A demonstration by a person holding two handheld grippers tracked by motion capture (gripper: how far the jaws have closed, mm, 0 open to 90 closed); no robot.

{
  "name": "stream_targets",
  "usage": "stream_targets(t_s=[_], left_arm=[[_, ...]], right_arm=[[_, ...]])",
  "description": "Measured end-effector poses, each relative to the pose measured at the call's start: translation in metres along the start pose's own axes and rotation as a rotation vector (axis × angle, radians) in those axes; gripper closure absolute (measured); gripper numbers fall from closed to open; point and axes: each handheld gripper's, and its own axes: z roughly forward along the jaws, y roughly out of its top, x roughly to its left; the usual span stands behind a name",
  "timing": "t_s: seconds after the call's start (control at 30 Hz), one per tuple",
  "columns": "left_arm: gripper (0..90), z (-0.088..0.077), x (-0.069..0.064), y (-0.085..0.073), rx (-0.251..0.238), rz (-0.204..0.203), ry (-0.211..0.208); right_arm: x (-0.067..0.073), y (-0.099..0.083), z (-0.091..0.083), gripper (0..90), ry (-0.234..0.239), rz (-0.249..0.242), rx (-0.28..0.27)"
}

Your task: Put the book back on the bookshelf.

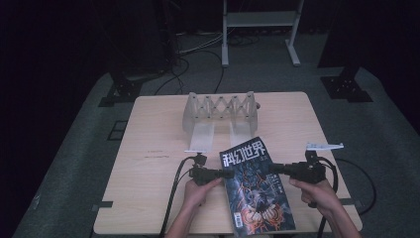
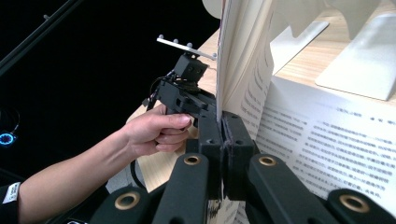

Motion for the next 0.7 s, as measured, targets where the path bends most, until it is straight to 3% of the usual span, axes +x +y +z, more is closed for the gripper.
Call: stream_targets(t_s=[0.1, 0.4, 0.43, 0.7], left_arm=[[73.2, -0.003, -0.005, 0.001, -0.008, 0.028, -0.011], [76.8, -0.013, -0.017, 0.003, -0.035, 0.051, -0.046], [77.3, -0.017, -0.022, 0.005, -0.040, 0.075, -0.045], [80.2, -0.029, -0.046, 0.012, -0.058, 0.145, -0.052]], right_arm=[[-0.004, -0.002, -0.002, 87.8, -0.010, 0.009, 0.001], [-0.014, -0.007, -0.009, 87.6, -0.049, 0.039, -0.008], [-0.018, -0.009, -0.011, 87.5, -0.058, 0.055, -0.016], [-0.033, -0.016, -0.013, 86.6, -0.094, 0.094, -0.023]])
